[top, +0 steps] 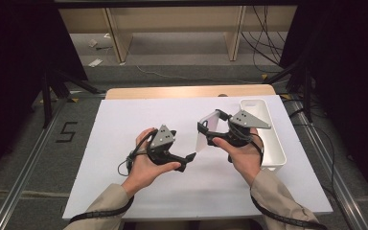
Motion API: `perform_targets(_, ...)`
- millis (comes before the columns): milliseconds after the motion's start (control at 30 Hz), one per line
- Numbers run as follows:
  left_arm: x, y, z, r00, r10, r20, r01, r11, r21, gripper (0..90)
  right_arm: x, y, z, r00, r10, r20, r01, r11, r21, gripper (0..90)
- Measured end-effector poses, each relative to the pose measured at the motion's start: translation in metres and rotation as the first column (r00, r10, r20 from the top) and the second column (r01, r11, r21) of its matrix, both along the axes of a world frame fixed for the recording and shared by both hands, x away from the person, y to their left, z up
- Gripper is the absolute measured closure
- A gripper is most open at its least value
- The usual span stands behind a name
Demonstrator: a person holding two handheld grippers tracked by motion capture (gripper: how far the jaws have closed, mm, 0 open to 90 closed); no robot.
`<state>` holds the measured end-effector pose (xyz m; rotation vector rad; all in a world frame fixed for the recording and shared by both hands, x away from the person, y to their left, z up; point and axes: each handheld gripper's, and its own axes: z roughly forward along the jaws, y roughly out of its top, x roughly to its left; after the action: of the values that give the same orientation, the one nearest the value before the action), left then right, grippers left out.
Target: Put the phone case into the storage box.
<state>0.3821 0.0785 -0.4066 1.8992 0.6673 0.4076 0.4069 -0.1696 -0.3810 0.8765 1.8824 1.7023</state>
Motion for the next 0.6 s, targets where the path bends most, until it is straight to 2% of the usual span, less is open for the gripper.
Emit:
perform_targets(267,-0.007,0.021,0.002,0.9997,-0.007,0.024,0.008,0.9999,-0.015,0.0,0.002,-0.012,0.005,0.9996,-0.026,0.009,0.026,1.0,0.01,18.1)
perform_targets(600,-0.011,0.045,-0.001,0.9991,0.03,0.03,-0.029,0.999,-0.034,0.0,0.003,-0.022,0.013,0.9984,-0.053,0.02,0.052,0.998,0.028,18.1)
